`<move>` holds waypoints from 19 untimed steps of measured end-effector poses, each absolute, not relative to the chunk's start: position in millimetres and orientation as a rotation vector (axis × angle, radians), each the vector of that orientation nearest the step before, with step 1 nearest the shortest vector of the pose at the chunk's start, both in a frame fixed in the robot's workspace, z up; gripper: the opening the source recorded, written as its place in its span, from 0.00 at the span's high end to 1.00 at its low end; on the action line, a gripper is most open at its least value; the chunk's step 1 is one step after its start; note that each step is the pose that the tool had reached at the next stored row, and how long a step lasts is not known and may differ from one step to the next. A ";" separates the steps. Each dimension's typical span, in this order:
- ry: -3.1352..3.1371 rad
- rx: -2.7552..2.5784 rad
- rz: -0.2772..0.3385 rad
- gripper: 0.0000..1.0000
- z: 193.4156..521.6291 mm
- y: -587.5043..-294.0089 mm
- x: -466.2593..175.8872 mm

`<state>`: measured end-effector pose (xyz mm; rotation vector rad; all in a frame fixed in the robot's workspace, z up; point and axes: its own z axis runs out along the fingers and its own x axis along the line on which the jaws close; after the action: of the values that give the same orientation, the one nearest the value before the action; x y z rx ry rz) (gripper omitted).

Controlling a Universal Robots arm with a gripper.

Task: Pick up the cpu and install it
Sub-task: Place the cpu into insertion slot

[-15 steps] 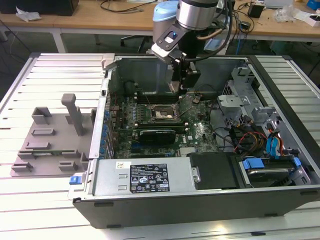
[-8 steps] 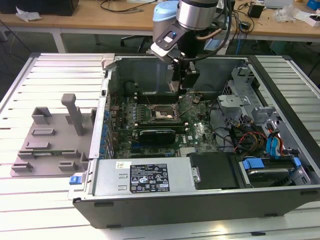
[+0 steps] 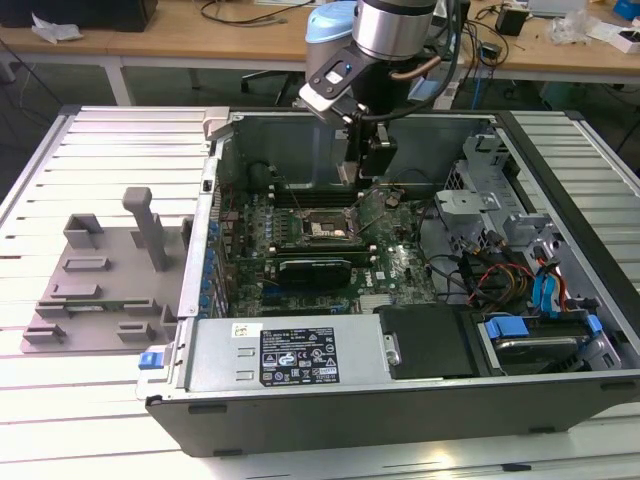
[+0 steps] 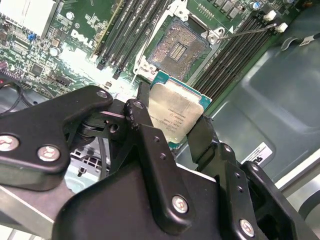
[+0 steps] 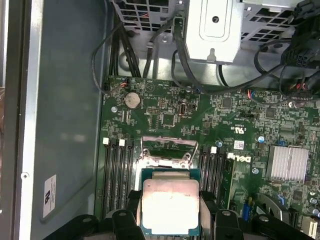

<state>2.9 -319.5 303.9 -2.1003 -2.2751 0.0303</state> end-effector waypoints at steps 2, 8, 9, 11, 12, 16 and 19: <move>-2.265 -2.111 0.030 0.45 304.0 -319.6 2.9; -2.237 -2.141 0.029 0.45 303.9 -319.6 2.9; -2.237 -2.141 0.029 0.45 303.9 -319.6 2.9; -2.237 -2.141 0.029 0.45 303.9 -319.5 2.9; -2.236 -2.141 0.029 0.45 303.9 -319.6 2.9; -2.236 -2.141 0.029 0.45 303.5 -319.6 0.1; -2.237 -2.142 0.031 0.45 302.5 -319.6 -6.2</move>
<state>-6.2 -319.6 302.5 -2.1418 -2.2371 0.0308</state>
